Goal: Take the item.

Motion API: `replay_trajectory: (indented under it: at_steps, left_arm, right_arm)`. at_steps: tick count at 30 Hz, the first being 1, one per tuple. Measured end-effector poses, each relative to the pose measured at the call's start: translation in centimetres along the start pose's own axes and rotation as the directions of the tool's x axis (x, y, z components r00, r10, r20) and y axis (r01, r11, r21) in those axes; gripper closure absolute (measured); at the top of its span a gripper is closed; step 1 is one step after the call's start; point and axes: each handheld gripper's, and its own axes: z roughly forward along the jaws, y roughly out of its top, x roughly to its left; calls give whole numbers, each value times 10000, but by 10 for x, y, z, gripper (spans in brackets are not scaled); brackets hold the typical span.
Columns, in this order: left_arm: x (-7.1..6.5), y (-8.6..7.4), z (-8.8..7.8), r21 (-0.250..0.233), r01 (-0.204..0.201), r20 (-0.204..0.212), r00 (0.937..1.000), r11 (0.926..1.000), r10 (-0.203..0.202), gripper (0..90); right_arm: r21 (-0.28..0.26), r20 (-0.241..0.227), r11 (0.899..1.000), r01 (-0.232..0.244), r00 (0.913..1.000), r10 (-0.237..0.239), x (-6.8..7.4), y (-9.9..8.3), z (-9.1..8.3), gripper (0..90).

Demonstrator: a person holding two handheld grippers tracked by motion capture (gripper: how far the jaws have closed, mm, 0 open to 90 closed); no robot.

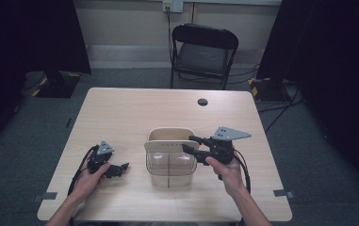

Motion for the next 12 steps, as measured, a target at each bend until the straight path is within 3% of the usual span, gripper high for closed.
replay_trajectory:
  at_steps: [12]
  left_arm:
    - [0,0,0,9,-3,-1,10000,10000,3,78]
  right_arm:
    - [-4,-40,10000,2,10000,-2,-1,0,1,528]
